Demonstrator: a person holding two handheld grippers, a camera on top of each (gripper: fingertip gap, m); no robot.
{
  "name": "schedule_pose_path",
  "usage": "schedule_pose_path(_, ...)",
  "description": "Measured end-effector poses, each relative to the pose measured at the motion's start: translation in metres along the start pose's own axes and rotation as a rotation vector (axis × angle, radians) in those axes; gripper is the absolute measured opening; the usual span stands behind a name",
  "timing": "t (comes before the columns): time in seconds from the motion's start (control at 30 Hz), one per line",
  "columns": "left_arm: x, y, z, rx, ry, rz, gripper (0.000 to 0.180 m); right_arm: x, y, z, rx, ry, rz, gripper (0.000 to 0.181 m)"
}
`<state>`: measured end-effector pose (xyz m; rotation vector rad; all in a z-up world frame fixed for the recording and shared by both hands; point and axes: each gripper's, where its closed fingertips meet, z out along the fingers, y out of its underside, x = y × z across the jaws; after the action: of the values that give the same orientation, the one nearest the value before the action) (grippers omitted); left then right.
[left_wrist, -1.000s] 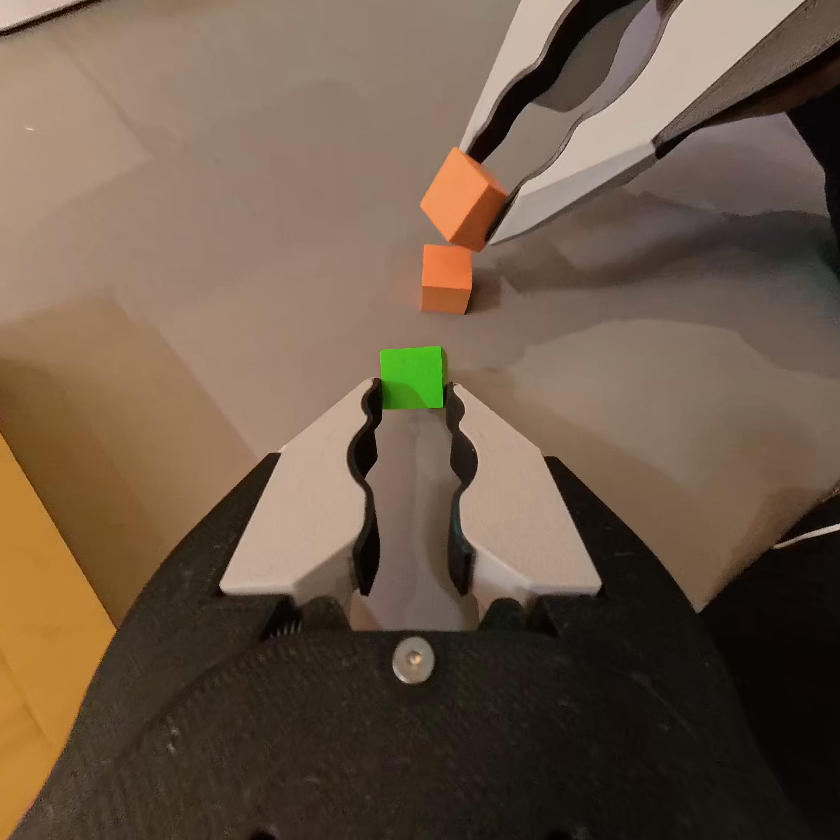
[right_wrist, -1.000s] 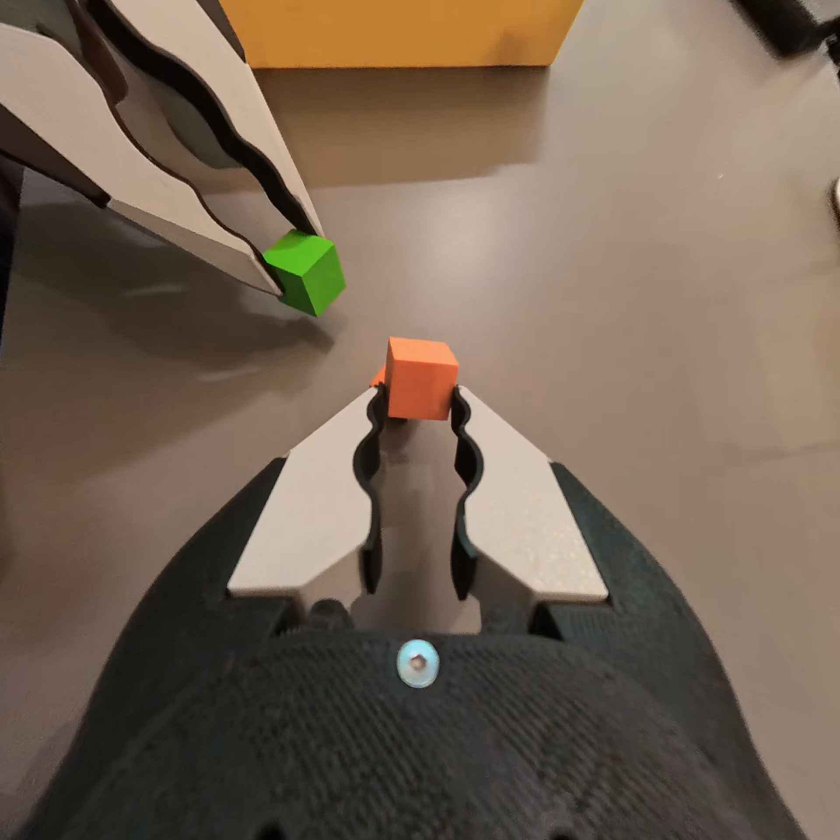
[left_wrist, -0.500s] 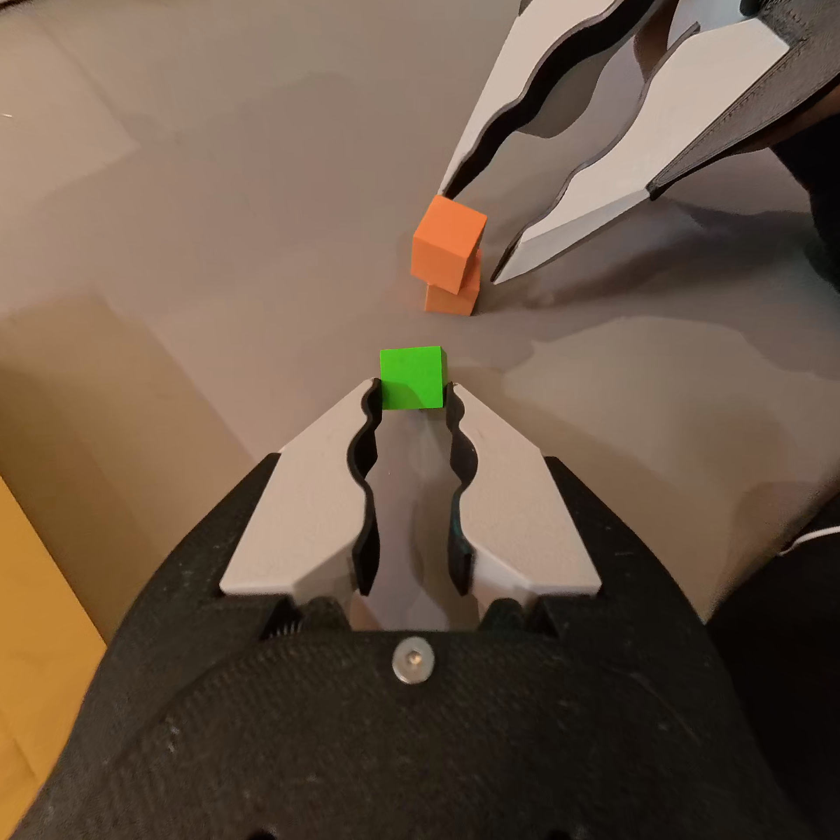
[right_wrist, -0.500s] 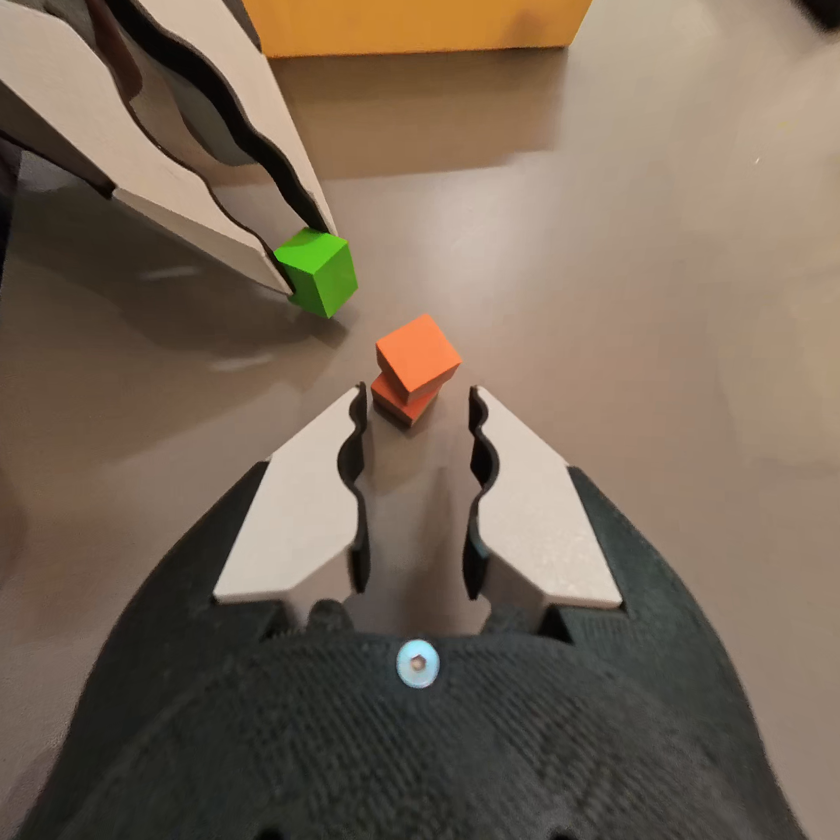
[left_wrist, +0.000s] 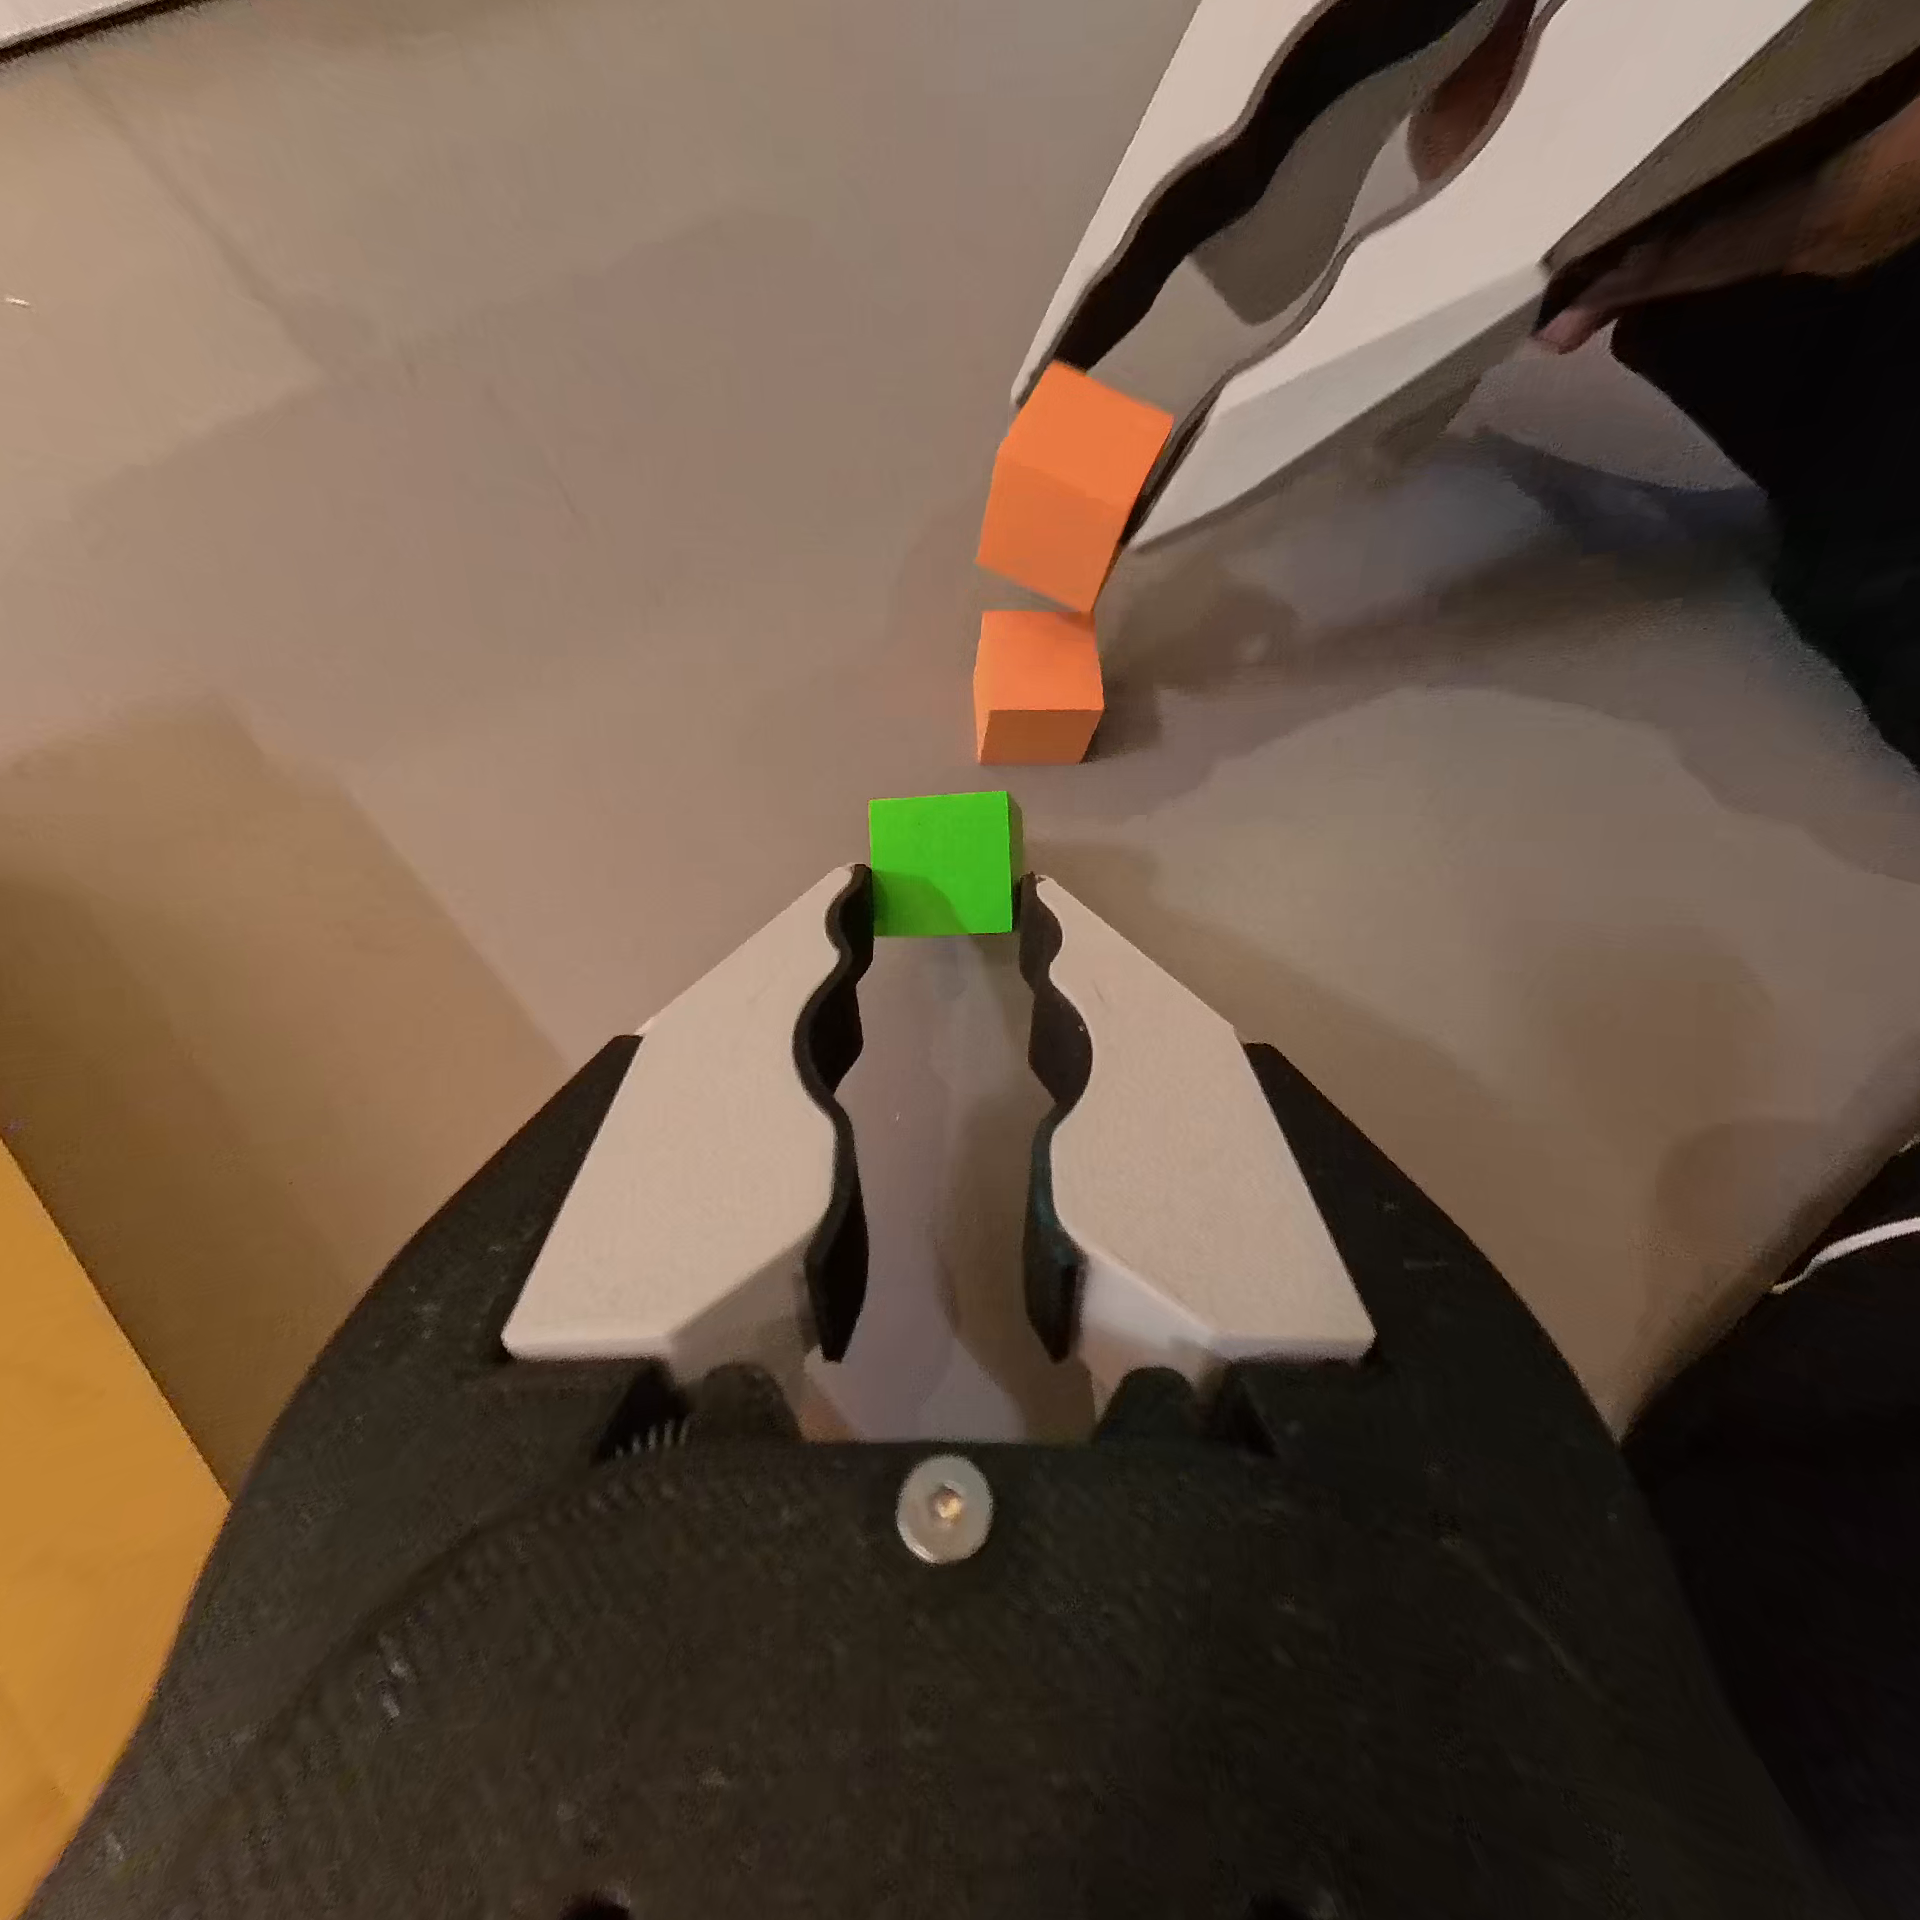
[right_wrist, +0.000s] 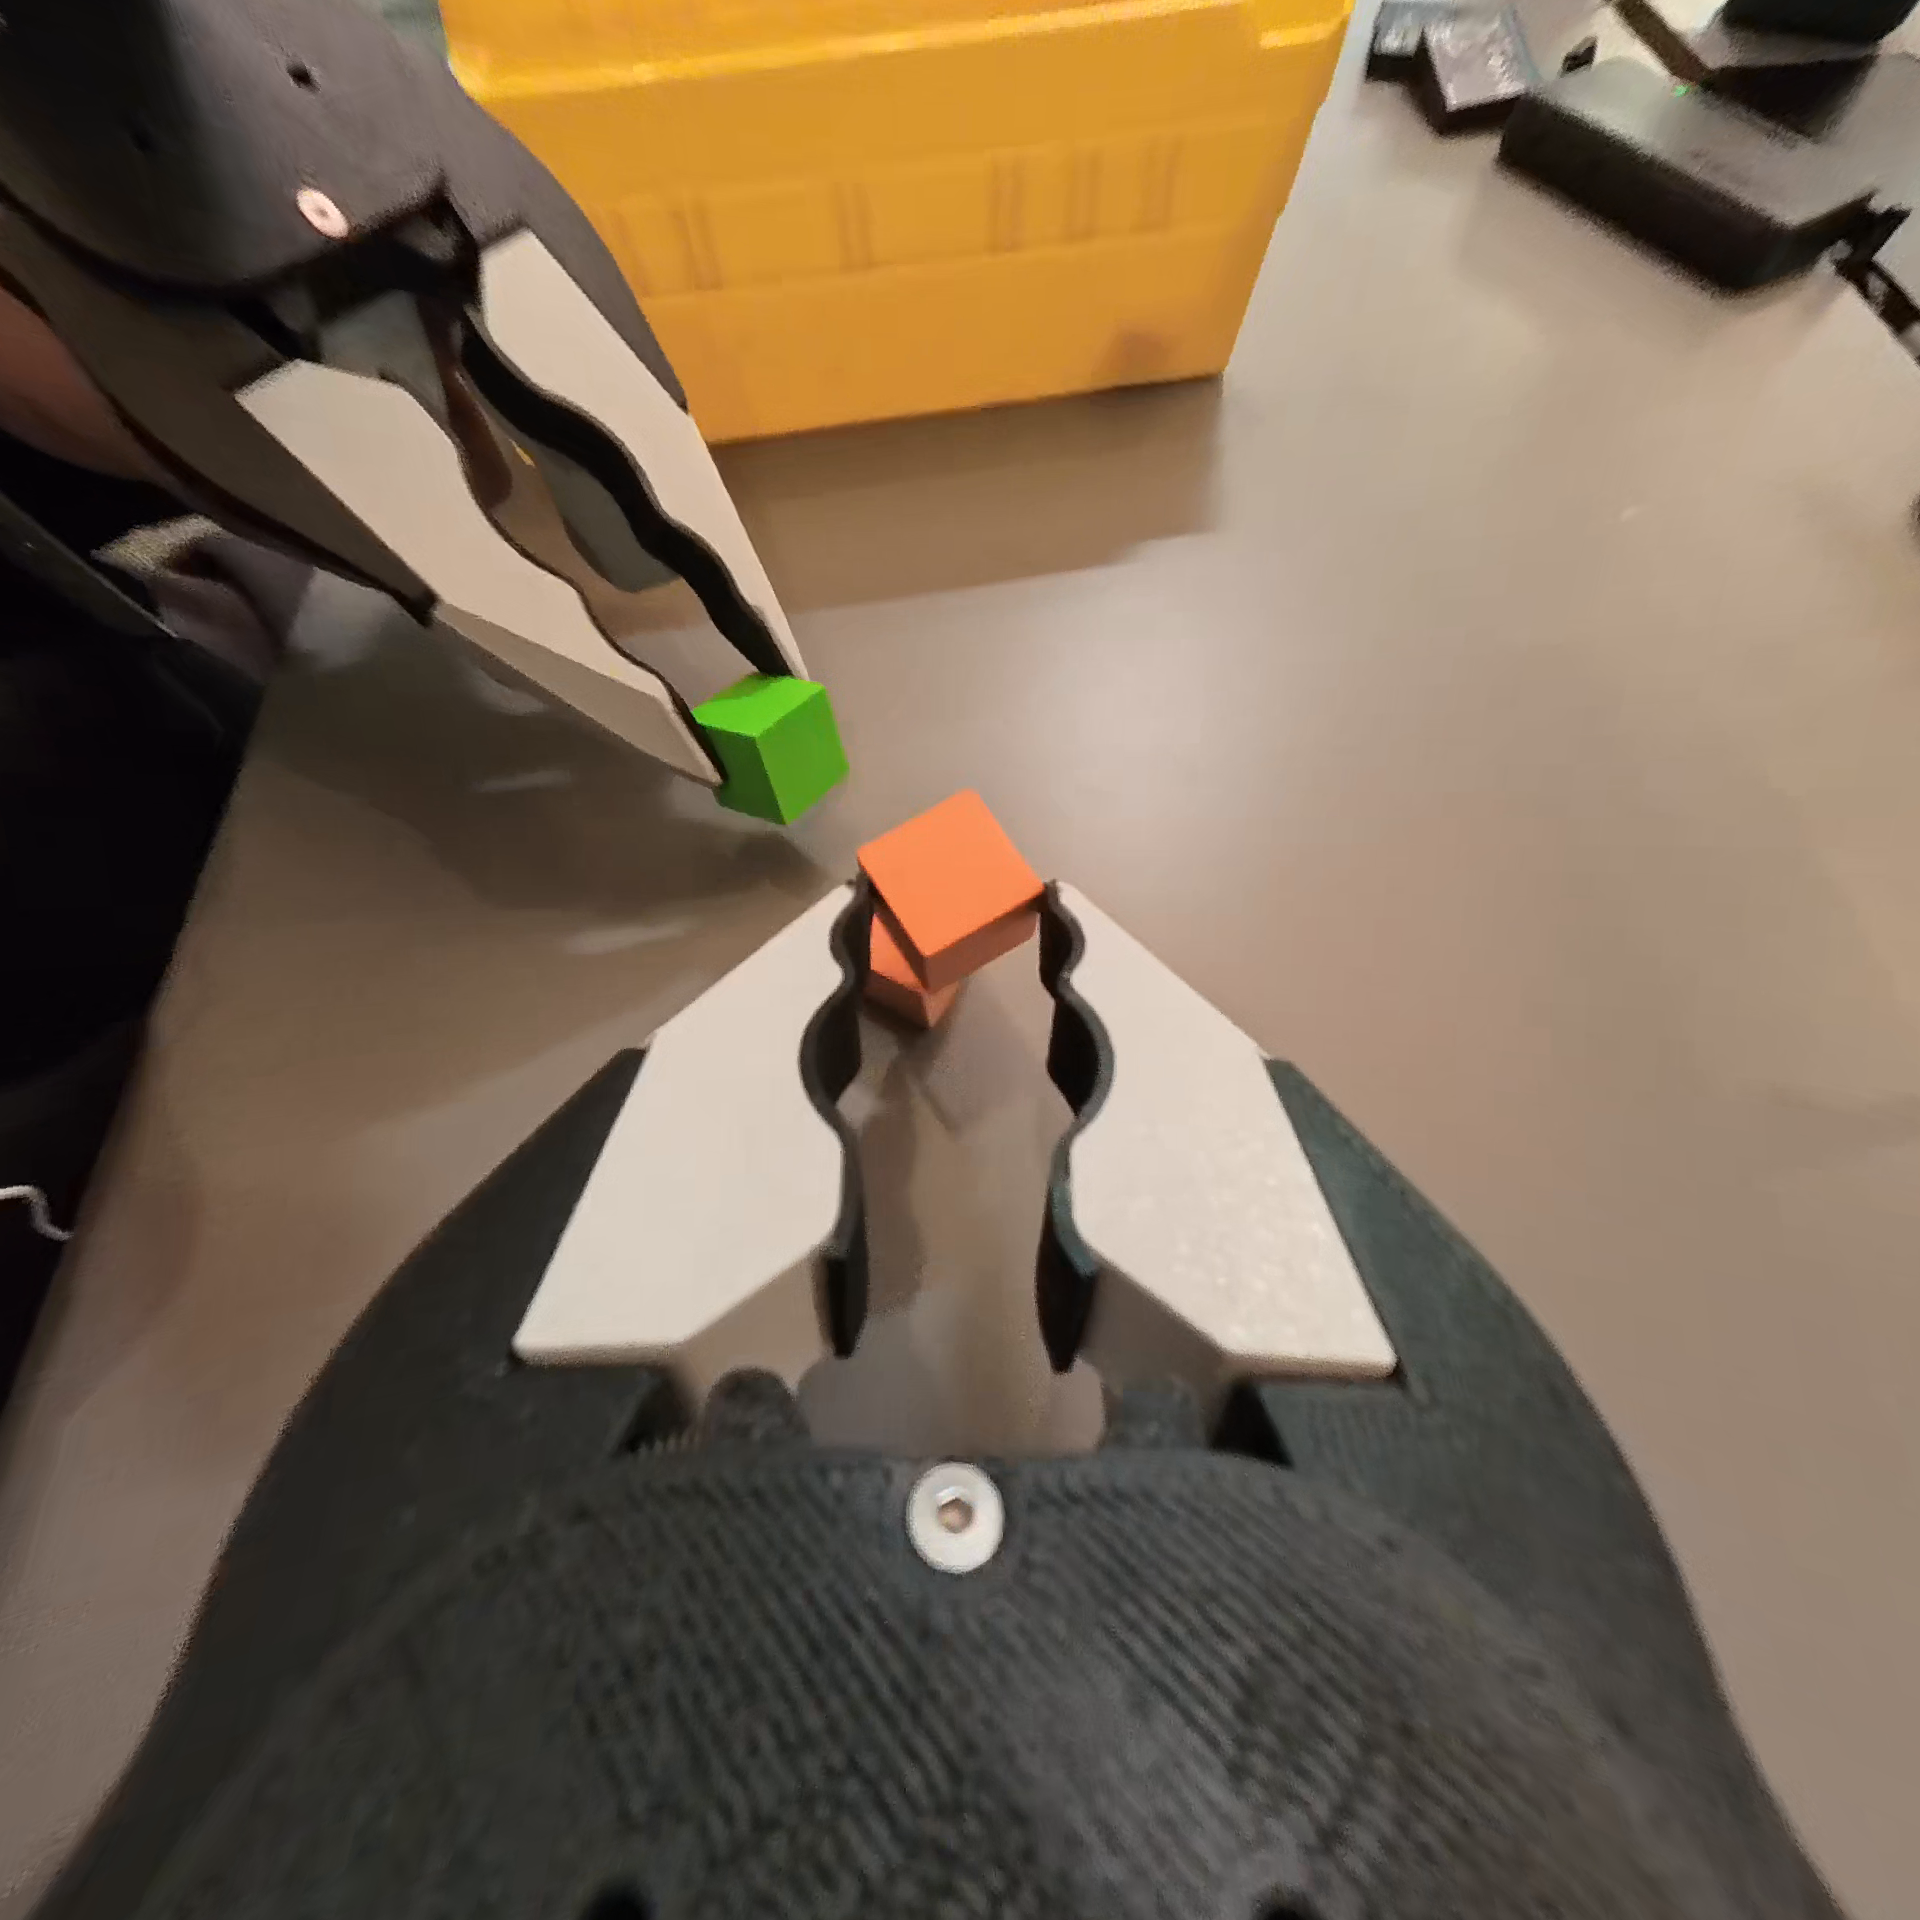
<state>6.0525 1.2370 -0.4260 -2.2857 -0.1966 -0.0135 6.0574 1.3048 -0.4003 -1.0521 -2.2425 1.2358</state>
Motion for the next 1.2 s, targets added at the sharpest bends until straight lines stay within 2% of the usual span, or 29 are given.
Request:
schedule_pose_path(0.1, 0.001, 0.001, 0.000, -0.001, 0.002, -0.001, 0.024, -0.006, -0.007, -0.006, 0.047, -0.044, 0.010, 0.030)
schedule_pose_path(0.3, 0.002, 0.000, -0.002, 0.003, -0.004, 0.007, 0.024, -0.013, 0.007, 0.012, -0.046, -0.046, -0.030, 0.031)
schedule_pose_path(0.67, 0.006, -0.021, -0.010, 0.059, 0.020, 0.004, 0.024, -0.013, 0.011, 0.018, -0.061, -0.045, -0.027, 0.031)
schedule_pose_path(0.83, 0.015, -0.046, -0.005, 0.085, 0.050, 0.060, 0.024, -0.007, 0.012, 0.013, -0.065, -0.006, -0.040, 0.051)
schedule_pose_path(1.13, 0.024, -0.056, 0.023, 0.006, 0.069, 0.129, 0.024, 0.010, 0.005, -0.009, -0.001, 0.060, -0.009, 0.052)
schedule_pose_path(1.2, 0.023, -0.054, 0.024, -0.014, 0.054, 0.142, 0.032, 0.010, 0.006, -0.009, -0.008, 0.066, -0.012, 0.052)
